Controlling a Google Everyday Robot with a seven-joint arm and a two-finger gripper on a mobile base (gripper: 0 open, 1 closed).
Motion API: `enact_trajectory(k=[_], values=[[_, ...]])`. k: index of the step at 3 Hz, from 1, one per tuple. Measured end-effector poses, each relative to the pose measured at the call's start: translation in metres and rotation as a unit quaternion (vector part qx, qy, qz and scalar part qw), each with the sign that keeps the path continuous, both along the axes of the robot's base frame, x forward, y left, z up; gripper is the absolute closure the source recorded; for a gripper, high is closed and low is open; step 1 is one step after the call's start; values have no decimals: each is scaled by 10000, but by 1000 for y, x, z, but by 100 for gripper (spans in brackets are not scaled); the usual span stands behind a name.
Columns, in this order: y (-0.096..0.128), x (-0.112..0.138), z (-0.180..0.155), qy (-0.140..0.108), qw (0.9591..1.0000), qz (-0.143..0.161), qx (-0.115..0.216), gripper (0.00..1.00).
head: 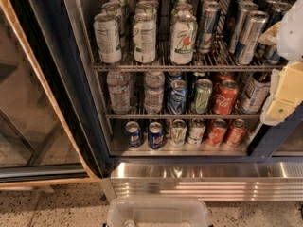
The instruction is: Pick 7up can from middle shelf of fridge
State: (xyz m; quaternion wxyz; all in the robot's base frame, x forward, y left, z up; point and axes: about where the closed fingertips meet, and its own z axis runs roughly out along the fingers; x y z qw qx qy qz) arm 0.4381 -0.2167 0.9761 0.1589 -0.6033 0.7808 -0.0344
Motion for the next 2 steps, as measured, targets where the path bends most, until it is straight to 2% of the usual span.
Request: enact_trajectory(k=[1,2], values=[[0,0,0,0,10000,0,0,0],[4,10,1,-338,9991,40,255,0]])
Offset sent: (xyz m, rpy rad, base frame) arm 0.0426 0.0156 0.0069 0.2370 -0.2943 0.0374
